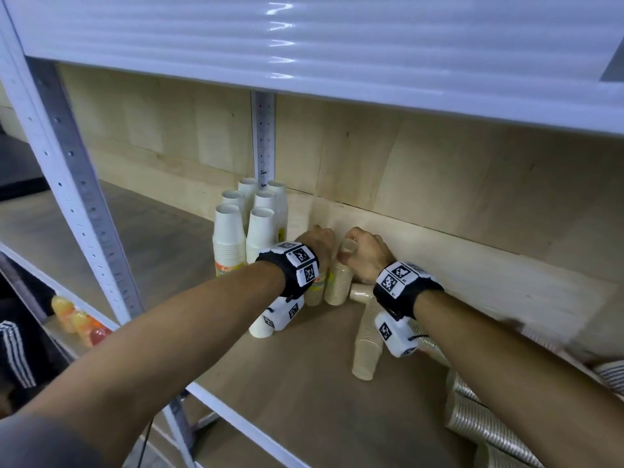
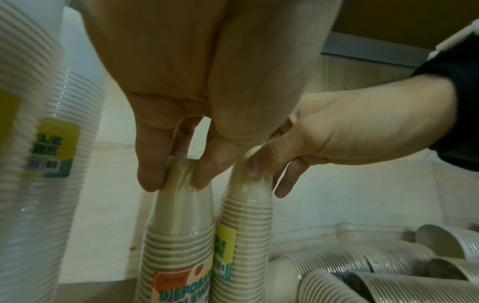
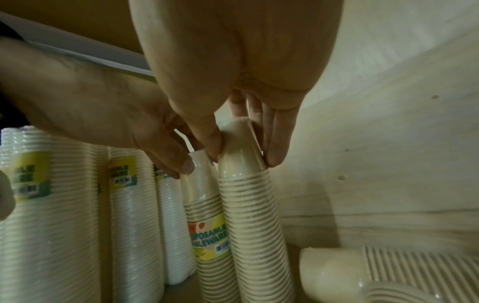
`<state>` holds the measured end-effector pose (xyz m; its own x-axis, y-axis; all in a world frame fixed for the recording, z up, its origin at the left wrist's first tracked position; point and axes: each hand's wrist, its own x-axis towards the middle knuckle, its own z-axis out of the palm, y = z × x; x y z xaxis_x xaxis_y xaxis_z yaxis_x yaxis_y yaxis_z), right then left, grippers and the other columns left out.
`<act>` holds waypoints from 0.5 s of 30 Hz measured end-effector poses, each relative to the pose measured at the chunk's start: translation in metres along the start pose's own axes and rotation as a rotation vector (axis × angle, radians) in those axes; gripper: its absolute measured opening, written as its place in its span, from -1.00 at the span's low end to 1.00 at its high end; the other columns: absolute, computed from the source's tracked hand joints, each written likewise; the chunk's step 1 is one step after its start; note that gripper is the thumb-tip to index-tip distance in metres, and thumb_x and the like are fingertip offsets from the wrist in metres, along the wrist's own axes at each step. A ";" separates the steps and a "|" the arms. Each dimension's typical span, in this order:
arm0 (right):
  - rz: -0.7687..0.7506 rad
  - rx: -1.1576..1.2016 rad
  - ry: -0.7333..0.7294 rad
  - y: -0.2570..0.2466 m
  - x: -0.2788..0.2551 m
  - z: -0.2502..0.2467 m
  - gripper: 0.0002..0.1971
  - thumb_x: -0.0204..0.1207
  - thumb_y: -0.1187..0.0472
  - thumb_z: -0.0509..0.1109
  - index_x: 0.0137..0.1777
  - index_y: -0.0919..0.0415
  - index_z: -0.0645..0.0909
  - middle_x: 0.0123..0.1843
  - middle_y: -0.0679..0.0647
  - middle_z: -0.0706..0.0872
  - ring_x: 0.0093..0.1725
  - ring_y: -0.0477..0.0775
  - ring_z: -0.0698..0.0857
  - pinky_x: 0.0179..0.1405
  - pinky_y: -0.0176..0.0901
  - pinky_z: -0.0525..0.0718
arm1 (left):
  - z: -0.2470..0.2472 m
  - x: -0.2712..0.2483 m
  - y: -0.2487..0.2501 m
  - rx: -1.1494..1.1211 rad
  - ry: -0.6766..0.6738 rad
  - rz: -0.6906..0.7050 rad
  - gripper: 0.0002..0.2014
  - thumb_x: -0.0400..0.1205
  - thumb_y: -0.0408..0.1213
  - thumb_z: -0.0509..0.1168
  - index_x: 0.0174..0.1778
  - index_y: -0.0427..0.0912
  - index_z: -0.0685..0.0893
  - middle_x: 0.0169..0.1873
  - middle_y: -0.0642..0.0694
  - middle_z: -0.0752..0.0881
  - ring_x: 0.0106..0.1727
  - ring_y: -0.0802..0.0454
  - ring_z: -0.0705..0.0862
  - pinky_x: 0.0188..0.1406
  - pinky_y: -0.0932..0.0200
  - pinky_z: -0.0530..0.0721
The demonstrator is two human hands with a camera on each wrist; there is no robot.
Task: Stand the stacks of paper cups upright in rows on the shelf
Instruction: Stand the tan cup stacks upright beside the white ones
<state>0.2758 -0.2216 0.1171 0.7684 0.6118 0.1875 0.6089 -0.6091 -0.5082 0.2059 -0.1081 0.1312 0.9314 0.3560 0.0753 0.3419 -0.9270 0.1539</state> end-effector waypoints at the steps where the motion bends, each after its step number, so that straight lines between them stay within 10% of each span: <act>1: -0.002 0.001 -0.006 0.001 0.001 0.001 -0.65 0.51 0.08 0.42 0.28 0.08 0.57 0.21 0.09 0.74 0.08 0.16 0.71 -0.15 -0.20 0.53 | 0.000 0.001 0.002 0.001 -0.007 -0.010 -0.67 0.68 -0.45 0.19 0.38 -0.31 0.56 0.35 -0.29 0.54 0.30 -0.21 0.63 0.31 -0.03 0.63; 15: -0.017 0.013 -0.041 0.002 0.017 0.005 -0.61 0.47 0.06 0.47 0.29 0.10 0.63 0.17 0.09 0.73 0.07 0.16 0.71 0.04 -0.05 0.71 | -0.001 0.011 0.002 -0.119 -0.043 -0.107 -0.59 0.61 -0.48 0.29 0.41 -0.26 0.53 0.40 -0.25 0.48 0.36 -0.23 0.59 0.36 -0.08 0.61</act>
<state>0.2895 -0.2100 0.1148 0.7491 0.6425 0.1612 0.6190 -0.5923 -0.5158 0.2166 -0.1062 0.1336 0.8957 0.4444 0.0108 0.4248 -0.8627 0.2743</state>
